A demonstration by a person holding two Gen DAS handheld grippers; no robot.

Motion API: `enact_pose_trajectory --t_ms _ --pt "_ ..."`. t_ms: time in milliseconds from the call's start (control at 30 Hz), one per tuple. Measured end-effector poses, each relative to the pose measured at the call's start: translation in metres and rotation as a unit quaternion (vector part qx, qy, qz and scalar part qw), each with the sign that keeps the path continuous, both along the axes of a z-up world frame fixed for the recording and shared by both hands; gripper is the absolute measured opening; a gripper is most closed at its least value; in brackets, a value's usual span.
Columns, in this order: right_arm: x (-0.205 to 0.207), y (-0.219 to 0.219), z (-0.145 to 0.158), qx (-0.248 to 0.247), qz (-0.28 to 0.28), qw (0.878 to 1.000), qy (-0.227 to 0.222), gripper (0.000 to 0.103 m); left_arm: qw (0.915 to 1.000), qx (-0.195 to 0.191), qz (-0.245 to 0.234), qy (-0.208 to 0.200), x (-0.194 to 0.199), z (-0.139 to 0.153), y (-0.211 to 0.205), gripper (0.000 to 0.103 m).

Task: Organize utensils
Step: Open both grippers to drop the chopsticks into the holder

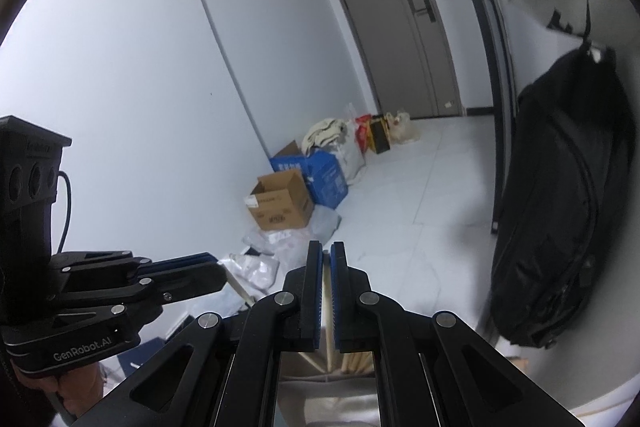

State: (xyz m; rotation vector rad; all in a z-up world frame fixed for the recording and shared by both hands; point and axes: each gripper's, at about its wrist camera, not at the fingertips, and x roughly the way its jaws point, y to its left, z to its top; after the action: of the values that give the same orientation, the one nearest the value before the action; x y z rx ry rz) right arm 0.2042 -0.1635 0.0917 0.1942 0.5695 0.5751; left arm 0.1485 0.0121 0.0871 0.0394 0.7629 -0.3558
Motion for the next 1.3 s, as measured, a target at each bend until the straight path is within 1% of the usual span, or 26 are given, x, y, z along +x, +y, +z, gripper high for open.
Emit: enact_pose_trajectory --t_ms 100,167,300,367,433,467,500,533,567,700,800,867,900,1000,1067,1133,1167,1233,1267,1300 --pt "0.006 -0.002 -0.013 0.012 0.007 1.000 0.023 0.003 0.9999 -0.004 -0.005 0.015 0.006 -0.007 -0.001 0.002" --pt "0.012 -0.004 -0.024 0.025 0.012 0.998 0.048 0.004 0.9996 -0.013 -0.006 0.022 0.009 -0.010 -0.001 0.002" --pt "0.016 -0.016 -0.039 0.058 0.017 0.995 0.082 0.006 0.9975 -0.051 -0.008 0.049 0.018 -0.017 0.004 0.002" --pt "0.016 -0.021 -0.042 0.068 0.017 0.994 0.089 0.007 0.9968 -0.059 -0.001 0.053 0.020 -0.019 0.007 0.003" --pt "0.016 -0.027 -0.042 0.070 0.013 0.994 0.087 0.010 0.9964 -0.061 0.007 0.057 0.021 -0.020 0.009 0.008" --pt "0.014 -0.031 -0.041 0.071 0.010 0.994 0.085 0.012 0.9962 -0.062 0.011 0.059 0.021 -0.020 0.009 0.015" --pt "0.012 -0.034 -0.040 0.073 0.005 0.994 0.082 0.019 0.9961 -0.063 0.016 0.059 0.021 -0.020 0.009 0.023" --pt "0.011 -0.038 -0.039 0.077 0.000 0.994 0.080 0.028 0.9962 -0.064 0.021 0.055 0.021 -0.020 0.009 0.025" --pt "0.010 -0.041 -0.038 0.080 -0.004 0.994 0.080 0.031 0.9963 -0.063 0.027 0.051 0.020 -0.021 0.010 0.026" --pt "0.005 -0.050 -0.035 0.082 -0.014 0.994 0.077 0.032 0.9962 -0.059 0.043 0.047 0.014 -0.020 0.012 0.026" --pt "-0.002 -0.055 -0.032 0.082 -0.016 0.994 0.076 0.034 0.9968 -0.048 0.052 0.038 0.006 -0.018 0.011 0.026" --pt "-0.009 -0.058 -0.030 0.081 -0.019 0.994 0.073 0.040 0.9969 -0.039 0.061 0.031 0.001 -0.017 0.010 0.027" --pt "-0.012 -0.059 -0.028 0.082 -0.020 0.994 0.072 0.043 0.9969 -0.038 0.062 0.030 0.000 -0.017 0.011 0.028" --pt "-0.020 -0.062 -0.023 0.084 -0.022 0.994 0.068 0.043 0.9967 -0.040 0.066 0.024 -0.010 -0.014 0.010 0.034" --pt "-0.026 -0.063 -0.019 0.082 -0.021 0.994 0.065 0.044 0.9969 -0.036 0.067 0.018 -0.015 -0.012 0.010 0.035" --pt "-0.032 -0.062 -0.015 0.081 -0.021 0.995 0.061 0.049 0.9970 -0.032 0.069 0.012 -0.022 -0.010 0.009 0.036" --pt "-0.035 -0.062 -0.014 0.081 -0.021 0.995 0.059 0.049 0.9970 -0.031 0.070 0.011 -0.025 -0.008 0.008 0.037" --pt "-0.042 -0.062 -0.011 0.080 -0.020 0.995 0.055 0.049 0.9968 -0.031 0.073 0.005 -0.030 -0.006 0.008 0.043" --pt "-0.045 -0.060 -0.010 0.080 -0.020 0.995 0.054 0.049 0.9966 -0.031 0.076 0.002 -0.033 -0.004 0.008 0.048" --pt "-0.048 -0.059 -0.008 0.080 -0.019 0.995 0.053 0.049 0.9964 -0.031 0.079 -0.003 -0.035 -0.002 0.009 0.050"
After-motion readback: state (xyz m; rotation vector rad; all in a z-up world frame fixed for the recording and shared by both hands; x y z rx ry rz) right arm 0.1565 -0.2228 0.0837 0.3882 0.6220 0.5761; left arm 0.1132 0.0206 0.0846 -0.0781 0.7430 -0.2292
